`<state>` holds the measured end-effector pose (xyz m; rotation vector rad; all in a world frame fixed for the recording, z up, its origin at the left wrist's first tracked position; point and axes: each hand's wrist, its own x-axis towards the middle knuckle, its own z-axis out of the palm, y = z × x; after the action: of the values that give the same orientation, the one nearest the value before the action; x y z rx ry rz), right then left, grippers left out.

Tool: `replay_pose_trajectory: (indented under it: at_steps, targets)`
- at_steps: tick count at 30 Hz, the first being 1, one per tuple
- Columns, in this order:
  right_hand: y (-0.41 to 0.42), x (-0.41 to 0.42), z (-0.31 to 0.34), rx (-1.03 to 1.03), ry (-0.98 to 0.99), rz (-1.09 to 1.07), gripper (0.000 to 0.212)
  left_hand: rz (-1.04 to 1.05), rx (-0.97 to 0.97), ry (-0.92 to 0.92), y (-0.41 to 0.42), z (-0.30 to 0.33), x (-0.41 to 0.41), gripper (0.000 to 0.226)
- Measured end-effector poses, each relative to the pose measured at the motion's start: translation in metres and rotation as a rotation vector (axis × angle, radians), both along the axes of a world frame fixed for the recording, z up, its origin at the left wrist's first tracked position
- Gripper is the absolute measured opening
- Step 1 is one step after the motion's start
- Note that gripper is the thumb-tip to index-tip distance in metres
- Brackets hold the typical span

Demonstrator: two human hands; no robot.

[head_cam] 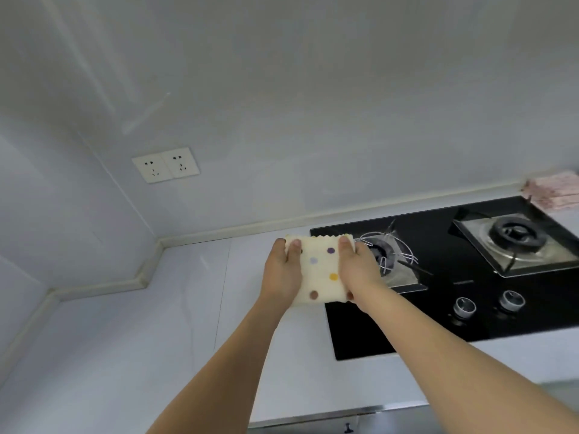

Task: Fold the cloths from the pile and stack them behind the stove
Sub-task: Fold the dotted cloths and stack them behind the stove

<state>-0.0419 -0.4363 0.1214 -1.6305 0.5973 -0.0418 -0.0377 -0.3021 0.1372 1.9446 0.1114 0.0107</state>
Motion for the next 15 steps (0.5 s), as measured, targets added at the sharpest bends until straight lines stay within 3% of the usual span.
replay_pose_trajectory:
  at_steps: [6, 15]
  targets:
    - [-0.084, -0.001, 0.015, 0.013, 0.02, -0.042, 0.047, -0.049, 0.007, -0.016, -0.083, 0.018, 0.006, 0.03]
    - [-0.254, 0.001, 0.02, -0.03, 0.026, -0.02, 0.037, -0.056, 0.029, -0.006, -0.251, 0.016, 0.009, 0.031]
